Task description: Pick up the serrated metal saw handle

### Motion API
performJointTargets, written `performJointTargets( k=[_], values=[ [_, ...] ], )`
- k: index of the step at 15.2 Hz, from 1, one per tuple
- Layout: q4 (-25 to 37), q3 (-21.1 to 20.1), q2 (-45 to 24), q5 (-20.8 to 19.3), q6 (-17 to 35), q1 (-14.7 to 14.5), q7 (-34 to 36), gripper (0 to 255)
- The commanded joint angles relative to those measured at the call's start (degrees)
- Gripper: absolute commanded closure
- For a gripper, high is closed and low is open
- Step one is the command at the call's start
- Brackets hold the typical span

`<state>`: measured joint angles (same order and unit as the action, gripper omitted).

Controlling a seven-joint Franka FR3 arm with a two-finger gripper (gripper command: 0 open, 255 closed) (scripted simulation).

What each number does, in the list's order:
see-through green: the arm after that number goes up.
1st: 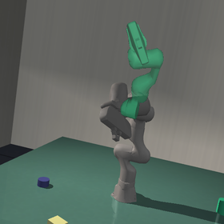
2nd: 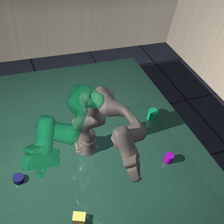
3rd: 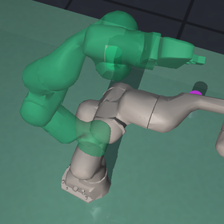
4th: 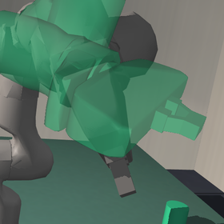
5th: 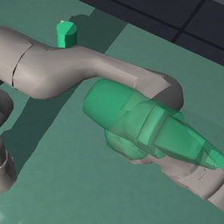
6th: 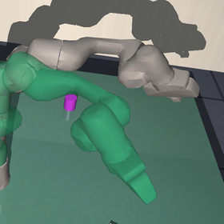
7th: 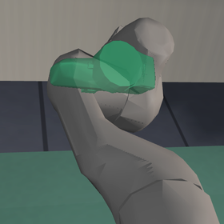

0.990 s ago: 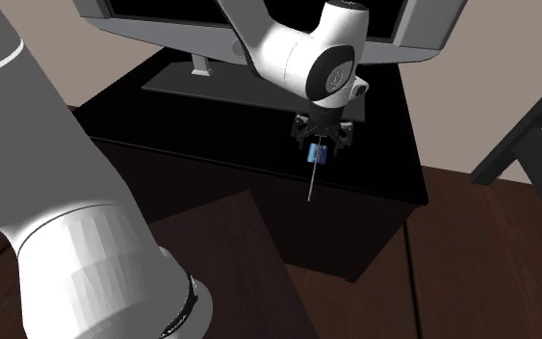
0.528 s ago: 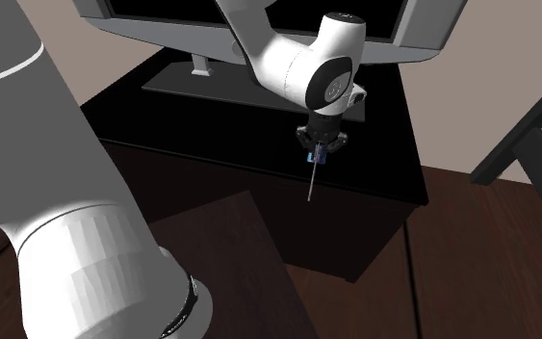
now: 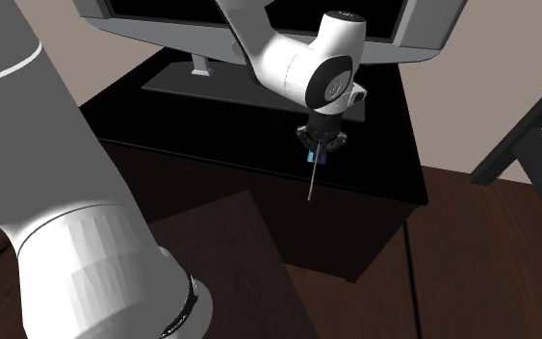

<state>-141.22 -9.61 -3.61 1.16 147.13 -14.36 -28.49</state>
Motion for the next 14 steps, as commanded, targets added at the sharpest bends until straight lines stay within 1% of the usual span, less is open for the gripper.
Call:
performJointTargets(
  k=[1,14],
  values=[
    [0.20,-0.04,1.00,0.25,-1.20,0.01,-0.15,255],
    [3.07,0.03,8.83,1.82,-11.82,0.01,-1.15,255]
  ],
)
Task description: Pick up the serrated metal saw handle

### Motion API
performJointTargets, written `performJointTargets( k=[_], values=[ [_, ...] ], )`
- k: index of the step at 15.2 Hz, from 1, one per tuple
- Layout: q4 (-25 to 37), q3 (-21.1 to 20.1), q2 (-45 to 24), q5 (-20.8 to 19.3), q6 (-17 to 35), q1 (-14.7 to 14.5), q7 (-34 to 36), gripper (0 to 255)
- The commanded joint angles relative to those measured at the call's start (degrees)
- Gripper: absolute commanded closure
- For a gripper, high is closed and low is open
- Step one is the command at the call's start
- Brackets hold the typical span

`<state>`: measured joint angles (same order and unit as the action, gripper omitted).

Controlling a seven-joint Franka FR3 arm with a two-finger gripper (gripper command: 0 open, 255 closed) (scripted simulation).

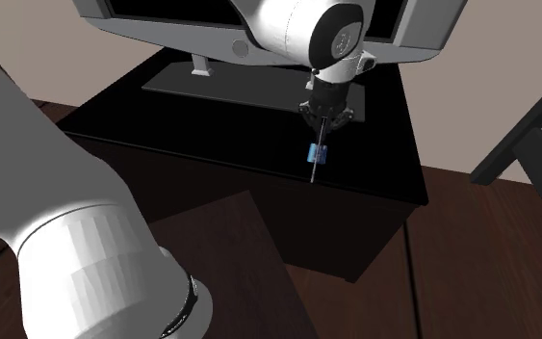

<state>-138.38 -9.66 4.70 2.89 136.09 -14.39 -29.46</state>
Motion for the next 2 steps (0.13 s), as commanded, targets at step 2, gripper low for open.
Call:
performJointTargets(
  k=[2],
  values=[
    [0.28,0.09,0.60,0.10,-0.90,0.05,-0.18,255]
  ],
)
